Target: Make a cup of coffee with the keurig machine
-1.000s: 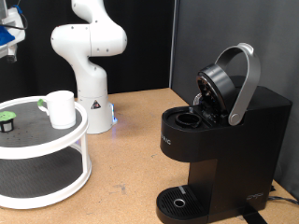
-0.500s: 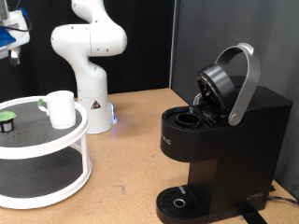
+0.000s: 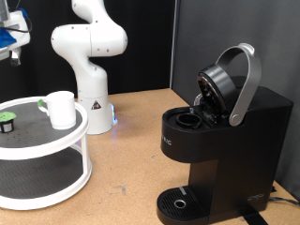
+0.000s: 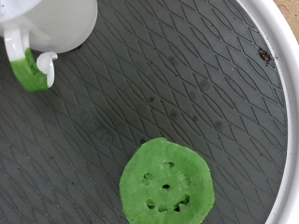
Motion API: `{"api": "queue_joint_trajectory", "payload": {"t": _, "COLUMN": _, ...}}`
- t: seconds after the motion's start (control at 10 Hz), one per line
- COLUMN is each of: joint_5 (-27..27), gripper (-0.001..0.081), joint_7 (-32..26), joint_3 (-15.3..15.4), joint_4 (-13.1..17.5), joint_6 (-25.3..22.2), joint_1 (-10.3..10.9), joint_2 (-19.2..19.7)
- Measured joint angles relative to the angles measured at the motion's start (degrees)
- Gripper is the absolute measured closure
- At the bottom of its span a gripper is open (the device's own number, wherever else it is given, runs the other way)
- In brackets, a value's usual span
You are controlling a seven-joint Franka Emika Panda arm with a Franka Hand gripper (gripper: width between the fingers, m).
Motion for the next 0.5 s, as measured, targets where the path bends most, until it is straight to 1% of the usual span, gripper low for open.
{"api": "queue_joint_trajectory", "payload": {"t": 0.2, "joint_5": 0.32, "gripper": 0.0001, "joint_7": -0.28, "joint_3": -0.20, "joint_4": -0.58, "joint_6": 0.28, "joint_1": 0.05, "joint_2": 0.01}}
{"api": "queue_joint_trajectory", "payload": {"t": 0.5, "joint_5": -0.49, "gripper": 0.0001, "joint_7": -0.21, "joint_3": -0.74, "joint_4": -3.03, "joint_6": 4.17, "joint_1": 0.02, "joint_2": 0.21}}
